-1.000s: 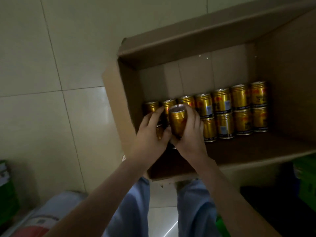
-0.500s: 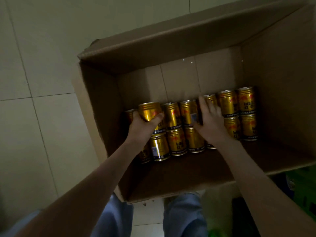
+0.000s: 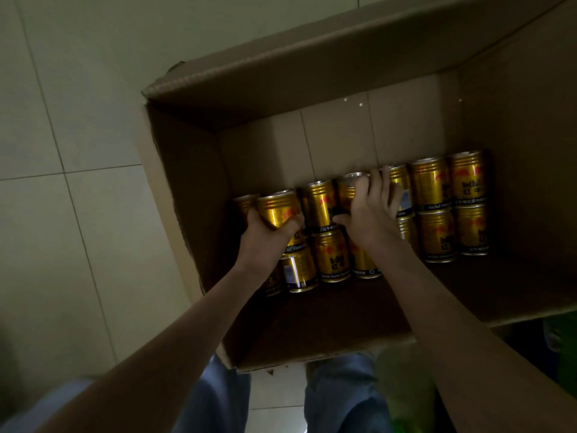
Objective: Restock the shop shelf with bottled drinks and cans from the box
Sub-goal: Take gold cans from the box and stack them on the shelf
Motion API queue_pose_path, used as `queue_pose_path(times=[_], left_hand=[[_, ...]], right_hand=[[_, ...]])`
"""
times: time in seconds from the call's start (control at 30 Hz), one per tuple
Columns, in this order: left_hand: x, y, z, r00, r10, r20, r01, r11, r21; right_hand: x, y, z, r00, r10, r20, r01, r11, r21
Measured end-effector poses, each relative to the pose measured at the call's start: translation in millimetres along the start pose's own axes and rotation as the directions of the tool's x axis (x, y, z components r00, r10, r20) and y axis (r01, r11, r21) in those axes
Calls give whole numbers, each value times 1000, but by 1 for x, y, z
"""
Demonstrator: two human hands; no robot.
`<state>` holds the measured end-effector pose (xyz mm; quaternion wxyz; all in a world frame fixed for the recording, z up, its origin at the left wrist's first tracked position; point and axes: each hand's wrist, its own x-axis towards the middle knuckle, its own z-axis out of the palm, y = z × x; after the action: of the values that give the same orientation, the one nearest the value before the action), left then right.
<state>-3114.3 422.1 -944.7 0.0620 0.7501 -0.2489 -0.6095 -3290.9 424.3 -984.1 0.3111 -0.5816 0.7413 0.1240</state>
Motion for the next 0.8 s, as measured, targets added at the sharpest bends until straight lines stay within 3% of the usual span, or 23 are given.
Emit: queue_pose_path(times=[0.17,0.27,0.4,0.47,0.6,0.7,0.8], left_hand=[[-6,1,6,1000,12,6,-12,1000,-1],[-17,7,7,1000,3,10,-3,999,-40],[-54,34,-12,999,3,42,0,998,-71],[-89,60,-28,998,29,63,-24,997,-76],[-189,138,-66,985,144,98,-135,986,-95],[-277,197,-99,953,223,207,-197,971,-139],[-353,237,-130,911,271,311,-231,960,-161]], right_hand=[[-11,-10,4,977,42,-210,-1,982,190],[-18,-7,-4,963,59,-262,18,959,283],[-62,-11,-55,933,174,-314,32,831,555],[-95,-18,-102,931,231,-284,59,672,739],[-170,-39,-222,968,245,-52,-9,240,971],[-225,-55,-306,987,159,8,4,-77,997],[-271,-69,-378,999,42,-19,30,-268,963]])
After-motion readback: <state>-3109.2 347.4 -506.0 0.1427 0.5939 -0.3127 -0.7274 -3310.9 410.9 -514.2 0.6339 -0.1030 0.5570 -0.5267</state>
